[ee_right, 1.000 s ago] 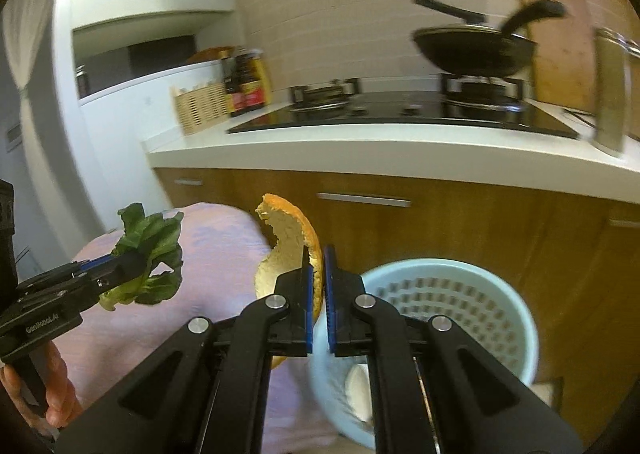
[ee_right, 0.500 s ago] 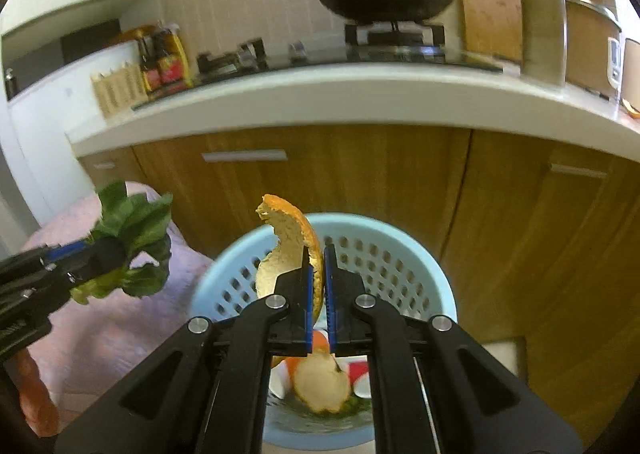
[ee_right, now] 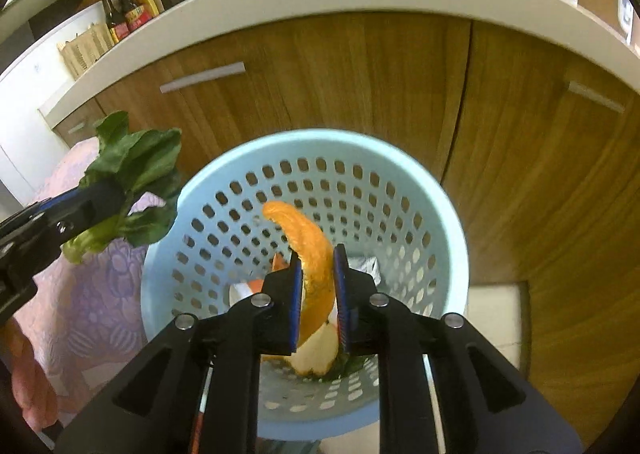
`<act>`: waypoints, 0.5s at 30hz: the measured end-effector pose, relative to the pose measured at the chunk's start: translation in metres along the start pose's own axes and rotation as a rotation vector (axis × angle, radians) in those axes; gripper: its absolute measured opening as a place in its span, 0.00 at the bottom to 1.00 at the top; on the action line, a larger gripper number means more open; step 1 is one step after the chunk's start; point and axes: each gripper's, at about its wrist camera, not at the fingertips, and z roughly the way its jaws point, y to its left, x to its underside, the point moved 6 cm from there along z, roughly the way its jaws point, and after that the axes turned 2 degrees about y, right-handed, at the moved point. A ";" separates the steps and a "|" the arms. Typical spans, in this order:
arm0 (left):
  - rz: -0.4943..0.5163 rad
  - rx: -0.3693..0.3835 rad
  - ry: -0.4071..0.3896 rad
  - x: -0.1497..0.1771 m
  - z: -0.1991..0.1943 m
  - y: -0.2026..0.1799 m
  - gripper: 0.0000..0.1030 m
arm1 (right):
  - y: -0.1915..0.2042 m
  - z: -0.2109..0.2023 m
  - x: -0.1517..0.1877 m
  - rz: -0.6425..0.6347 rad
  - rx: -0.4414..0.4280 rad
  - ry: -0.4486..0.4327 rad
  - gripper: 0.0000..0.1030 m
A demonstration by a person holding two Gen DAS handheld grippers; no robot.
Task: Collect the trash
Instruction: 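Carry both items over the blue basket and open both tools to drop them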
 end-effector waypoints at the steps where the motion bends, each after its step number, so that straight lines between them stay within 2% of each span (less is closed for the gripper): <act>1: -0.010 0.002 0.007 0.000 0.003 0.002 0.30 | 0.000 0.001 0.001 0.001 -0.003 0.009 0.17; 3: -0.025 0.007 0.017 0.001 0.006 0.005 0.30 | 0.002 -0.001 0.004 -0.007 -0.009 0.015 0.24; 5: -0.033 0.003 0.022 0.002 0.006 0.007 0.31 | 0.004 -0.007 0.005 -0.015 -0.003 0.009 0.38; 7: -0.031 -0.001 0.021 0.004 0.005 0.008 0.36 | 0.006 -0.016 0.003 -0.021 -0.001 -0.012 0.45; 9: -0.024 0.003 0.009 0.004 0.001 0.007 0.40 | 0.009 -0.023 0.000 -0.022 -0.005 -0.028 0.45; 11: -0.016 0.001 0.001 0.003 -0.003 0.006 0.51 | 0.010 -0.030 -0.002 -0.019 -0.007 -0.041 0.45; 15: -0.013 -0.001 -0.015 0.004 -0.013 0.009 0.50 | 0.015 -0.046 -0.007 -0.021 -0.010 -0.073 0.45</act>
